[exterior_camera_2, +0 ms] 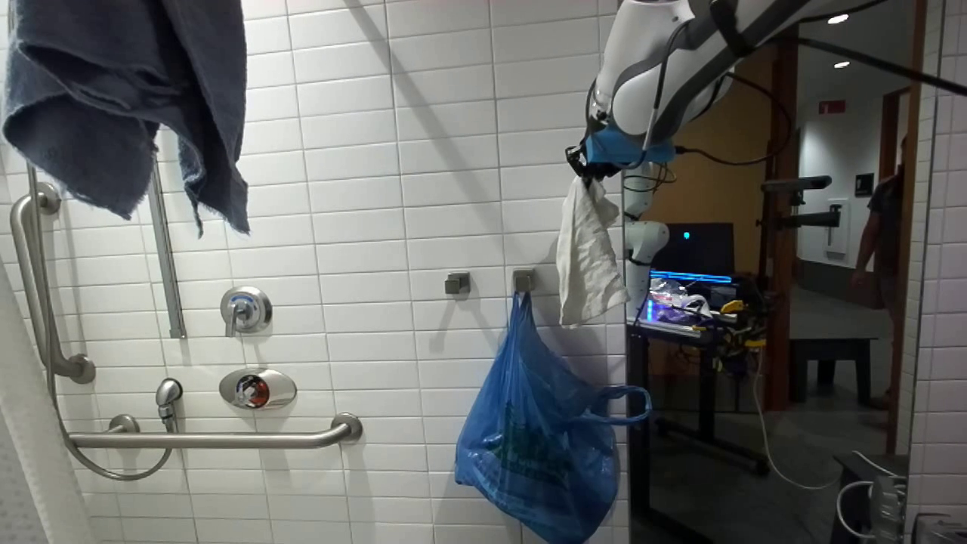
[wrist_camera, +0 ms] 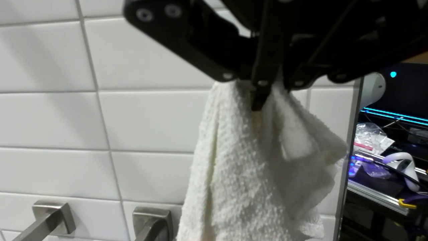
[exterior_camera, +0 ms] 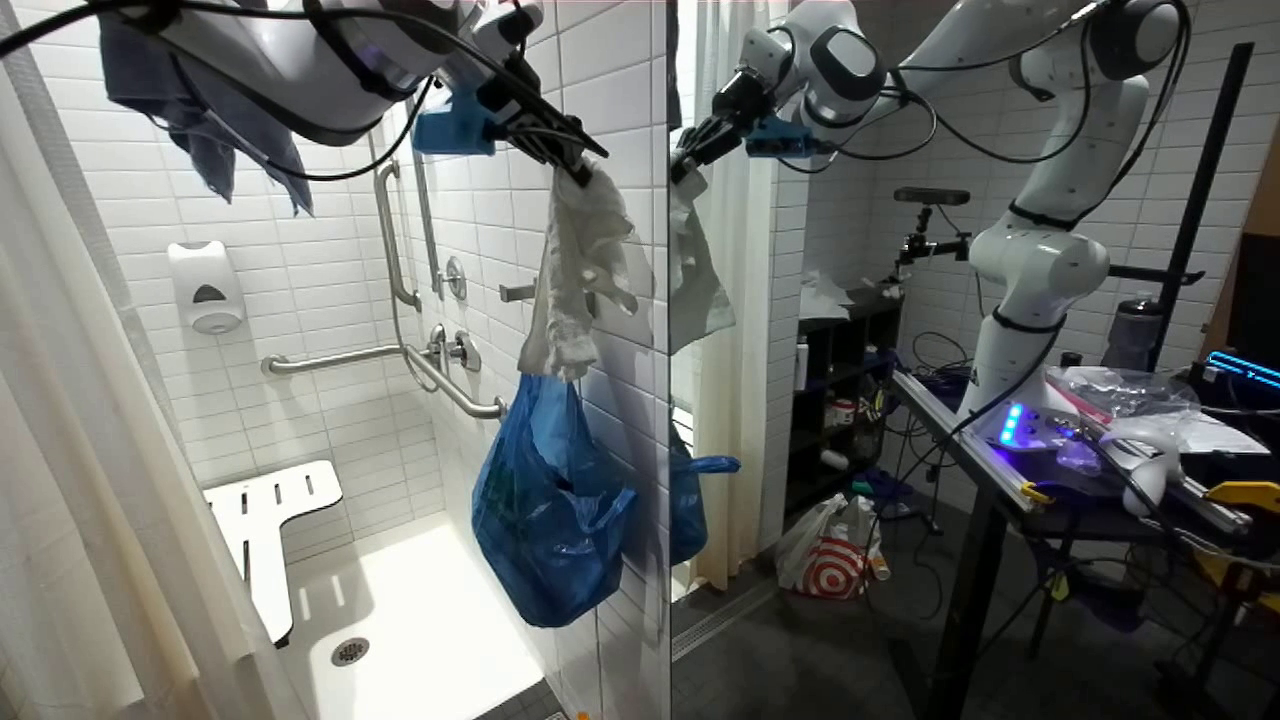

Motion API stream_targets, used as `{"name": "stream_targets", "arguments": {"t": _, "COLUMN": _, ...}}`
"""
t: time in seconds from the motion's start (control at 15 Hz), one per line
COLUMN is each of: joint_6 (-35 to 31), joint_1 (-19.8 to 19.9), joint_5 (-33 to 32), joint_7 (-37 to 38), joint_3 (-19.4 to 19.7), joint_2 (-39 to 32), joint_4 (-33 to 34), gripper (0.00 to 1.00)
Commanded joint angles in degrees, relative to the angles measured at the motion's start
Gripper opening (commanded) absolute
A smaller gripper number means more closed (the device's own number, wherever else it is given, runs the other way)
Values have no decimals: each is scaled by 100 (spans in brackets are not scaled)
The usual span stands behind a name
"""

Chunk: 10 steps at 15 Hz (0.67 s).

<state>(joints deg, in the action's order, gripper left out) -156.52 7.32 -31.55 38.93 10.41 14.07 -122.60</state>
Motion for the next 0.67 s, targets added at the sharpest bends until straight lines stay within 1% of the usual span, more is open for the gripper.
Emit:
{"name": "stream_targets", "arguments": {"t": 0.0, "joint_6": -52, "joint_1": 11, "joint_5": -135, "joint_7": 95, "joint_3": -98, "joint_2": -246, "joint_4": 232, "gripper": 1}}
{"name": "stream_targets", "arguments": {"t": 0.6, "joint_6": 6, "joint_1": 16, "joint_5": -142, "joint_7": 75, "joint_3": -237, "joint_2": -532, "joint_4": 420, "gripper": 1}}
